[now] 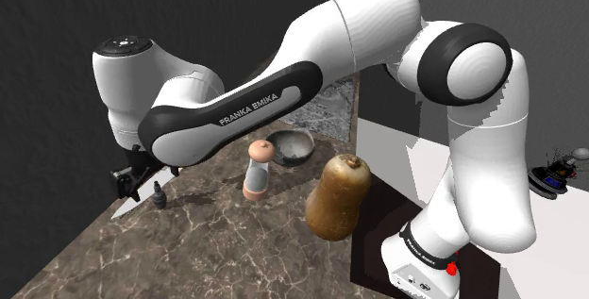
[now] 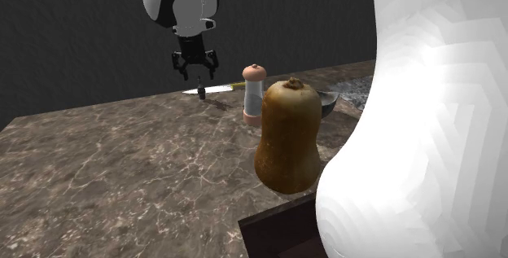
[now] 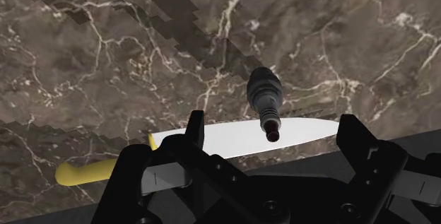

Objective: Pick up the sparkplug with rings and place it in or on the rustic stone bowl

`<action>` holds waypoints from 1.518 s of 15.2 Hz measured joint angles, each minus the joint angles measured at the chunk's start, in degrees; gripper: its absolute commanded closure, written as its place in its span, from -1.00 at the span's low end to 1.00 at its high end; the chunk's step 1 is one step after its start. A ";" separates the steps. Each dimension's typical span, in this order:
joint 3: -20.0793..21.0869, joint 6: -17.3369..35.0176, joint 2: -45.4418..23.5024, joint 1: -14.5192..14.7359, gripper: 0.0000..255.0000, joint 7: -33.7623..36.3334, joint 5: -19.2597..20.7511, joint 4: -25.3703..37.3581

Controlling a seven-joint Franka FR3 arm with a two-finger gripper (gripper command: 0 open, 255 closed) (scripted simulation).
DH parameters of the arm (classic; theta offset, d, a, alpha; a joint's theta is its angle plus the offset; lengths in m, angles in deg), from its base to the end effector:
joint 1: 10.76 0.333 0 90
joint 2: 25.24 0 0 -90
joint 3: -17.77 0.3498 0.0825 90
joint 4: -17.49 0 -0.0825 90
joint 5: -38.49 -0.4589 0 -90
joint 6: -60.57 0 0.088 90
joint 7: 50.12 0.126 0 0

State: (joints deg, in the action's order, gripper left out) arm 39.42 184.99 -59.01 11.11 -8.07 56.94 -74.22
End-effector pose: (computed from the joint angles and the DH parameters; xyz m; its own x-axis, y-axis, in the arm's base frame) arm 0.5956 0.4945 0.2768 0.9876 0.1438 0.0630 0.1422 -0.9894 0.0288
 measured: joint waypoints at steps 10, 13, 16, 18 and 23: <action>0.00 0.01 0.00 0.00 1.00 0.00 0.00 -0.01; 0.23 -1.18 0.67 -0.06 1.00 -0.24 -0.36 0.55; 0.59 -2.81 1.96 -0.34 1.00 -0.72 -0.96 0.99; 0.78 -3.89 2.47 -0.28 1.00 -0.81 -1.23 1.58; 1.21 -7.04 3.81 -0.42 1.00 -1.52 -2.02 3.52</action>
State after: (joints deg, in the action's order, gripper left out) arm 40.63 177.95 -55.20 10.69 -9.59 54.93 -70.69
